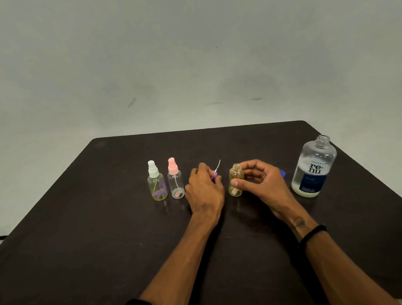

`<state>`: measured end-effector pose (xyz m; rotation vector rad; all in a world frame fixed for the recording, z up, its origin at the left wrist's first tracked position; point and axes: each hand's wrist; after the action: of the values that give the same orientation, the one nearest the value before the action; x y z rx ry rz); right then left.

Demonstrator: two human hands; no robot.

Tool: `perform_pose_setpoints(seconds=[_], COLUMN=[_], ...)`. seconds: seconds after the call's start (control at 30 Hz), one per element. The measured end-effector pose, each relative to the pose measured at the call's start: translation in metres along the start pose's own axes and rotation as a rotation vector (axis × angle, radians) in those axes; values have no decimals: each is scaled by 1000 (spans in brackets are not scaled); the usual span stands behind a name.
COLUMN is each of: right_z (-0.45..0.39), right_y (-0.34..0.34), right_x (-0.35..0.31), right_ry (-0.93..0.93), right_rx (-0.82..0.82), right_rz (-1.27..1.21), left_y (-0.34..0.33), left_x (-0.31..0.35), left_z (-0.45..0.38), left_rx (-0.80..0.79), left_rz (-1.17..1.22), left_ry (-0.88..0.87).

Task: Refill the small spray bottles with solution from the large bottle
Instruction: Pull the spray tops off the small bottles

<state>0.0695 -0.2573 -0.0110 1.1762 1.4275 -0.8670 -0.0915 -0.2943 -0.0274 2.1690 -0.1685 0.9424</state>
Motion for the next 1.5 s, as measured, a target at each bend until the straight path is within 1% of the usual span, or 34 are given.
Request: perform_pose_setpoints(seconds=[0.27,0.43,0.5,0.6,0.7,0.73,0.8,0.93,1.13,1.3,1.5], right_z=[4,25,38,58,71,74,80,86,85,86,86], right_y=[0,1,3,3,-4,-8,-18,-33,-41,-44,-44], right_x=[0,4,6,8,6,4,-2,-7,-11,-12,-12], right_ry=[-23,-53,-83,-139,-148,-135,-113,-82,-94,-86,-87], right_rx=[-2,61,114,201,245,236,196,161,106,75,69], right_rz=[1,12,30,50,154,215,315,380,427,447,423], left_y=[26,52,58,69,78,80,83,84,75,73,74], left_x=[-9,-16,-20,-23,-23,-25,-27,-20,-20,-22,-20], left_z=[32,61,69,67,53,46,33,16,3,2,1], left_rx=[-14,-10,41,182,267,275,288,327,305,306,288], left_rz=[72,85,149,297,401,420,427,436,373,384,359], left_ry=[-37,-23,-17,-5,99,131,133,92,87,95,68])
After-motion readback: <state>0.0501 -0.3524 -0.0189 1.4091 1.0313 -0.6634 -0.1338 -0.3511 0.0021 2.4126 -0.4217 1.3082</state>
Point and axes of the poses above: each hand's wrist, its own z-axis away from the middle knuckle, its own y-axis out of the back of the hand, x = y × z, and after that the axes turned 5 degrees about x, right-handed
